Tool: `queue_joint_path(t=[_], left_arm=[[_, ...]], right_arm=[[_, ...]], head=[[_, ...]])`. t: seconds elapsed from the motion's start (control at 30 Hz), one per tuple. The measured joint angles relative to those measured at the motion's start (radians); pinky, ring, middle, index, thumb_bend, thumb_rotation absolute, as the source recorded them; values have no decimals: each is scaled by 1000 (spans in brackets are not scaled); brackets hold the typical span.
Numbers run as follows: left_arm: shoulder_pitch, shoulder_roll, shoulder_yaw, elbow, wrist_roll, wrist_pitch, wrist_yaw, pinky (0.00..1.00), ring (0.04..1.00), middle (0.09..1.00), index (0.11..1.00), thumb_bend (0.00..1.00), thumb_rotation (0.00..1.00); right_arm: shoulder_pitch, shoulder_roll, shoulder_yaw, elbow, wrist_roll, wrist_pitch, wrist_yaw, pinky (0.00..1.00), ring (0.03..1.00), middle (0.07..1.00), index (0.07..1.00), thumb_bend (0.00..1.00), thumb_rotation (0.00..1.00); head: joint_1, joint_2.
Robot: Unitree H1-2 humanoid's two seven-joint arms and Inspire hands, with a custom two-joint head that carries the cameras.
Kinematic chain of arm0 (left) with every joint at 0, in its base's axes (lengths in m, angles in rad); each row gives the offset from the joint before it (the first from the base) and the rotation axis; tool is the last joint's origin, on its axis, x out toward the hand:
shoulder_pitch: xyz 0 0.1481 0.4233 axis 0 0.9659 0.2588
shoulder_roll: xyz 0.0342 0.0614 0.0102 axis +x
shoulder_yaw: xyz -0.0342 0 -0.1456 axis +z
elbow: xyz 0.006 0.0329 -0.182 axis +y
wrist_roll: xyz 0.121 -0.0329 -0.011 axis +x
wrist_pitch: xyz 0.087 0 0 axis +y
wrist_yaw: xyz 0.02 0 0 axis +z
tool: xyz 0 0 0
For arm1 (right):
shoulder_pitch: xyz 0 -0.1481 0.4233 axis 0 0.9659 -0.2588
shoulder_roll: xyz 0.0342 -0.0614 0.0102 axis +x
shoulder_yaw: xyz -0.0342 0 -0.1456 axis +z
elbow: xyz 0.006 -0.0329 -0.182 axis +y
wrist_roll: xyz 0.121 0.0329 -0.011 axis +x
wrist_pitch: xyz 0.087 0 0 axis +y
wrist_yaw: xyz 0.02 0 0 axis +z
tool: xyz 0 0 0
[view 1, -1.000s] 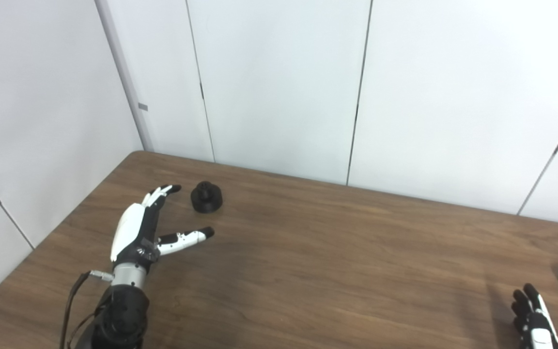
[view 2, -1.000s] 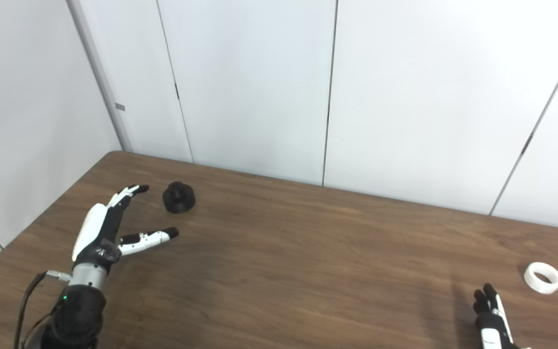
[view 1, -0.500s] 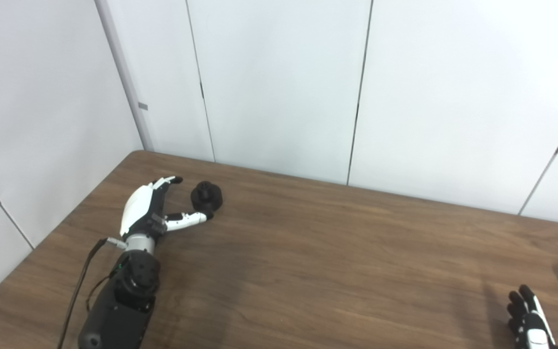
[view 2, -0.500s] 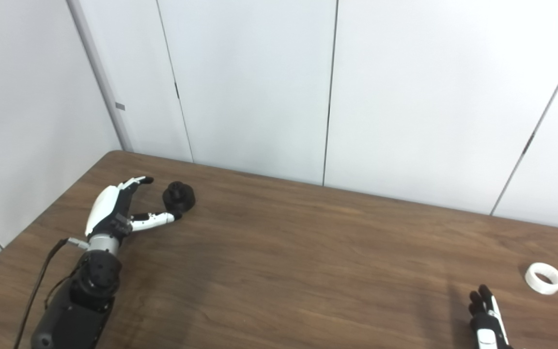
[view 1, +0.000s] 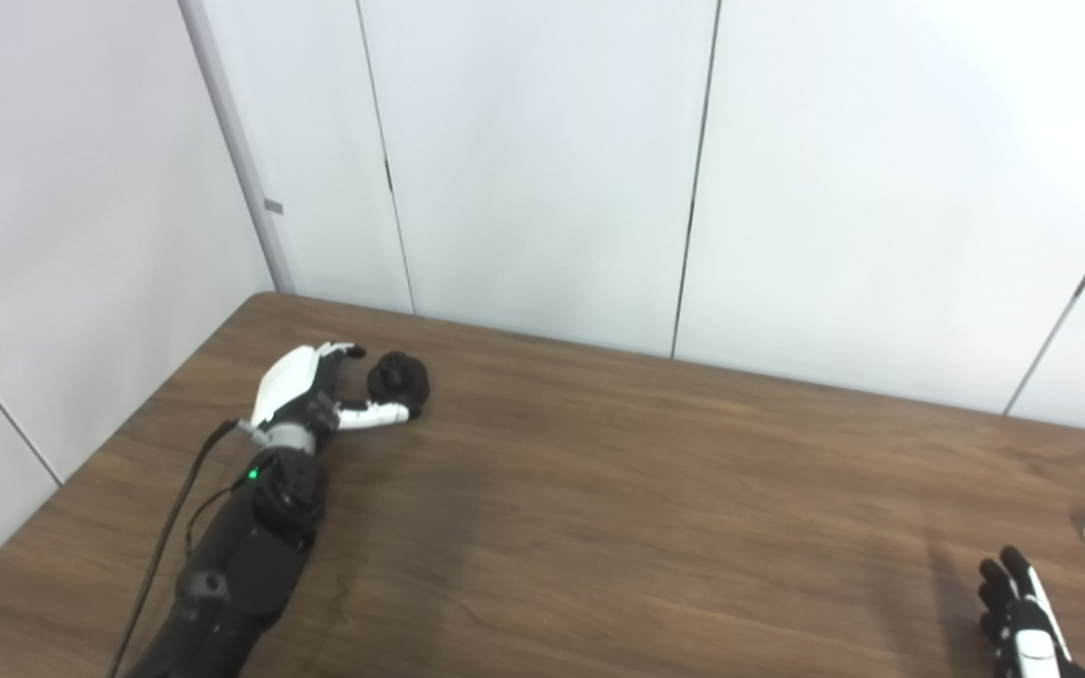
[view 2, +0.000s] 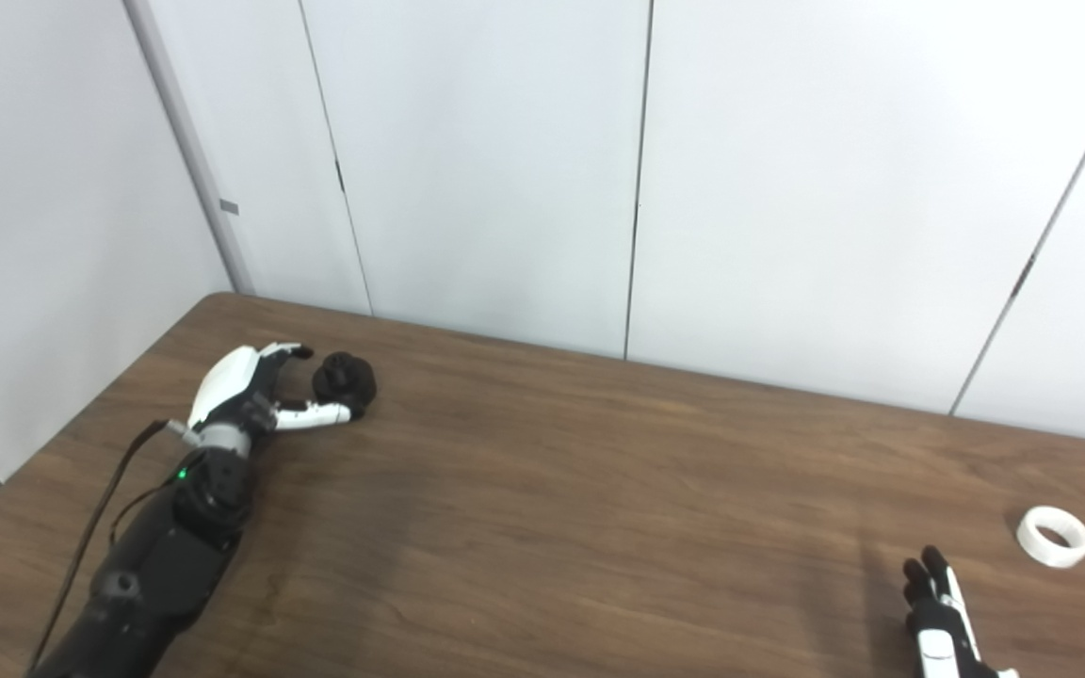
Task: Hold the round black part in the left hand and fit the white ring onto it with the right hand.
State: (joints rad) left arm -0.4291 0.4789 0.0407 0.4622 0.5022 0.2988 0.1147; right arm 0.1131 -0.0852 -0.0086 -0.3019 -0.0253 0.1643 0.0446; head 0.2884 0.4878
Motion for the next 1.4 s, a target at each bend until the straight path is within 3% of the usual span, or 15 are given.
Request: queue_joint_path(t=[0.5,0.9,1.03,1.23,1.33,1.37,1.4], left_arm=[[-70,9,-74,128,7,-1,16,1000,1000,953,821,1000,402],[-83,22,-95,154,7,1,34,1000,1000,944,785,966,344],[-84,24,-94,156,6,-1,39,1000,993,928,765,958,337],[-84,36,-94,156,6,-8,48,1000,979,904,667,926,337],[-82,37,-88,157,-6,-27,56,1000,954,842,561,852,207],[-81,37,-86,158,-14,-35,60,1000,948,831,517,659,125],[-81,37,-85,160,-23,-37,61,1000,939,821,501,594,94]], right_arm=[[5,2,1,-2,1,3,0,1000,974,968,1000,284,1000],[6,2,1,-2,-4,3,0,1000,983,974,1000,294,1000],[6,2,1,-2,-4,3,0,1000,979,971,1000,295,1000],[6,2,1,-1,-2,2,1,1000,985,976,1000,309,1000],[6,1,1,-1,-2,2,1,1000,983,973,1000,329,1000],[6,1,1,-1,-2,2,1,1000,978,969,1000,339,1000],[6,1,1,-1,-2,1,1,1000,978,968,1000,337,1000]], head=[[-9,6],[-6,9],[-6,9],[-11,8],[-12,9],[-12,9],[-12,9]])
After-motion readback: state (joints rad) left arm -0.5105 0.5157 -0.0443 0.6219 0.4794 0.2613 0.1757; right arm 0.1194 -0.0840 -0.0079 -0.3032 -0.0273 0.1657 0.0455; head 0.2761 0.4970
